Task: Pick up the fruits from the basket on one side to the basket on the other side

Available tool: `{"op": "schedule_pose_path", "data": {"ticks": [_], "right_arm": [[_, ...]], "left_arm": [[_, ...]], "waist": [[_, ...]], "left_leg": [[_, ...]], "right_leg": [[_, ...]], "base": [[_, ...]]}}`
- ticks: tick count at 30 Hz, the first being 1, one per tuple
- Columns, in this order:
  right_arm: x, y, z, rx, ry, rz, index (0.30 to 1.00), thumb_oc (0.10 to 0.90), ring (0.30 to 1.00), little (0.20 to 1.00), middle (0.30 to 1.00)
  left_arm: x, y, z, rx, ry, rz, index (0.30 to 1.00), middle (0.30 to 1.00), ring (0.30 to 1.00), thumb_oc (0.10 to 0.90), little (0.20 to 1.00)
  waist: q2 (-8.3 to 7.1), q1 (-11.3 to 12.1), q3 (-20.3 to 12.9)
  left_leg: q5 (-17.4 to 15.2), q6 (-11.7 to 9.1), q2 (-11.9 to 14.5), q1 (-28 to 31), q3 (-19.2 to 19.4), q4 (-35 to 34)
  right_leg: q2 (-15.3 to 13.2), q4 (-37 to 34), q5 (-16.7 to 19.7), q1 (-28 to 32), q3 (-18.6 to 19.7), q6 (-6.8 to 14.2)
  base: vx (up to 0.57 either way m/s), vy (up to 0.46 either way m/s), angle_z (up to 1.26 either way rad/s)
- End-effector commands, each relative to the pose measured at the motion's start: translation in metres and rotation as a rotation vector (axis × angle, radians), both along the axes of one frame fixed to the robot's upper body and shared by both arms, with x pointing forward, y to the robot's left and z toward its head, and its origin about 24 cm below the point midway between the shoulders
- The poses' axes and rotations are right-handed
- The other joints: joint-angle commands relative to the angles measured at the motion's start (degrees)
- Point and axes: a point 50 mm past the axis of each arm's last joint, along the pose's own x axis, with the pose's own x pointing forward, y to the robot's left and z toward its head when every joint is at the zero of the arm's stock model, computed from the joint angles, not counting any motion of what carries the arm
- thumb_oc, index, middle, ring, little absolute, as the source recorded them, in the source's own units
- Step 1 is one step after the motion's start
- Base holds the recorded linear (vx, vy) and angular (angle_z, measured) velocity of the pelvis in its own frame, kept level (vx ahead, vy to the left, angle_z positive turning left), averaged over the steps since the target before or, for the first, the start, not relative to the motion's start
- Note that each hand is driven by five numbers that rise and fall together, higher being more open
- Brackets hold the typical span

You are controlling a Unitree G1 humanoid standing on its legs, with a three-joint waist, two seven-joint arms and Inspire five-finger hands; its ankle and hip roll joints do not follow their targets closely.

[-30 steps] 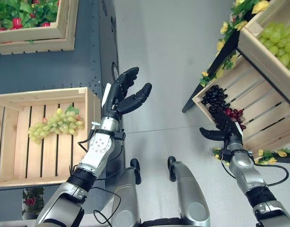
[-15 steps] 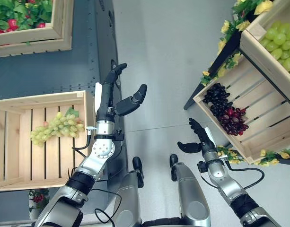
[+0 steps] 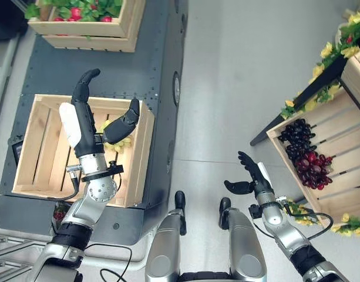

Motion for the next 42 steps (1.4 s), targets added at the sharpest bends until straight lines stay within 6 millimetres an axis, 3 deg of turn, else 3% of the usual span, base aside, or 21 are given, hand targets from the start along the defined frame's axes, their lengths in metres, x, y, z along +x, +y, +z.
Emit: {"op": "schedule_pose_path", "data": {"ticks": [1,5,8,12,15,16,25,30,34,42], "right_arm": [[0.013,0.001,0.039,0.059,-0.217,0.003,0.900,0.800,0.900,0.900,0.900],[0.018,-0.001,0.044,0.057,-0.216,0.023,0.900,0.800,0.900,0.900,0.900],[0.019,-0.001,0.050,0.066,-0.230,0.046,0.900,0.800,0.900,0.900,0.900],[0.017,0.001,0.051,0.079,-0.228,0.084,0.900,0.800,0.900,0.900,0.900],[0.017,0.001,0.051,0.079,-0.227,0.090,0.900,0.800,0.900,0.900,0.900],[0.018,-0.001,0.052,0.075,-0.222,0.096,0.900,0.800,0.900,0.900,0.900],[0.024,-0.001,0.058,0.065,-0.223,0.136,0.900,0.800,0.900,0.900,0.900],[0.025,-0.001,0.060,0.053,-0.213,0.158,0.900,0.800,0.900,0.900,0.900],[0.030,-0.002,0.064,0.048,-0.220,0.195,0.900,0.800,0.900,0.900,0.900],[0.040,-0.004,0.075,0.023,-0.221,0.238,0.900,0.800,0.900,0.900,0.900]], "left_arm": [[-0.004,0.010,0.048,0.011,-0.249,0.030,0.900,0.900,0.900,0.800,0.900],[0.003,0.029,0.045,0.114,-0.132,0.113,0.900,0.900,0.900,0.800,0.900],[0.004,0.049,0.032,0.169,-0.004,0.189,0.900,0.900,0.900,0.800,0.900],[0.003,0.073,0.016,0.170,0.123,0.270,0.900,0.900,0.900,0.800,0.900],[0.004,0.078,0.014,0.174,0.143,0.291,0.900,0.900,0.900,0.800,0.900],[0.006,0.088,0.015,0.203,0.186,0.337,0.900,0.900,0.900,0.800,0.900],[0.020,0.119,0.035,0.422,0.383,0.529,0.900,0.900,0.900,0.800,0.900],[0.025,0.124,0.048,0.581,0.426,0.604,0.900,0.900,0.900,0.800,0.900],[0.024,0.129,0.067,0.673,0.349,0.712,0.900,0.900,0.900,0.800,0.900],[0.035,0.121,0.087,0.895,0.339,0.773,0.900,0.900,0.900,0.800,0.900]], "waist": [[0.77,-0.86,-1.43],[0.88,-0.66,-1.34],[0.66,-0.47,-0.85],[0.21,-0.60,-0.85],[0.10,-0.69,-0.84],[-0.08,-0.88,-0.84],[-1.35,-1.72,-0.84],[-1.69,-2.02,-0.84],[-2.27,-2.01,-0.84],[-2.74,-1.98,-0.84]], "left_leg": [[-8.18,1.88,-3.43,1.65,2.34,5.53],[-7.76,1.57,-3.30,1.24,2.50,5.79],[-7.69,1.58,-2.99,0.50,2.66,6.62],[-7.67,1.61,-2.77,-0.51,2.83,7.22],[-7.66,1.66,-2.74,-1.04,2.94,7.53],[-7.67,1.73,-2.49,-2.08,3.30,8.22],[-8.07,1.87,-1.64,-8.98,4.74,12.88],[-8.07,1.82,-1.23,-12.18,4.80,15.39],[-9.30,2.19,-0.63,-15.43,5.01,17.72],[-10.31,2.18,0.26,-20.33,4.94,20.39]], "right_leg": [[1.81,-5.70,1.67,4.23,-1.34,-2.95],[1.79,-5.92,1.64,4.45,-1.92,-3.25],[1.65,-5.72,1.70,4.14,-2.27,-3.20],[1.54,-5.56,1.63,3.43,-2.23,-3.04],[1.48,-5.35,1.58,3.00,-2.25,-2.99],[1.43,-4.88,1.37,2.18,-2.32,-3.06],[1.40,0.24,-0.16,-4.16,-2.73,-3.35],[1.33,2.07,-0.63,-6.75,-2.81,-3.64],[1.00,4.44,-1.10,-10.02,-3.13,-3.86],[0.76,7.12,-1.25,-14.68,-3.48,-4.04]], "base": [[0.02,0.004,0.04],[0.01,0.010,0.11],[-0.01,0.000,0.04],[0.00,0.016,0.05],[-0.01,0.024,0.06],[-0.03,0.037,0.05],[-0.02,0.026,0.04],[-0.02,0.054,0.07],[-0.03,0.074,0.08],[-0.03,0.078,0.04]]}}
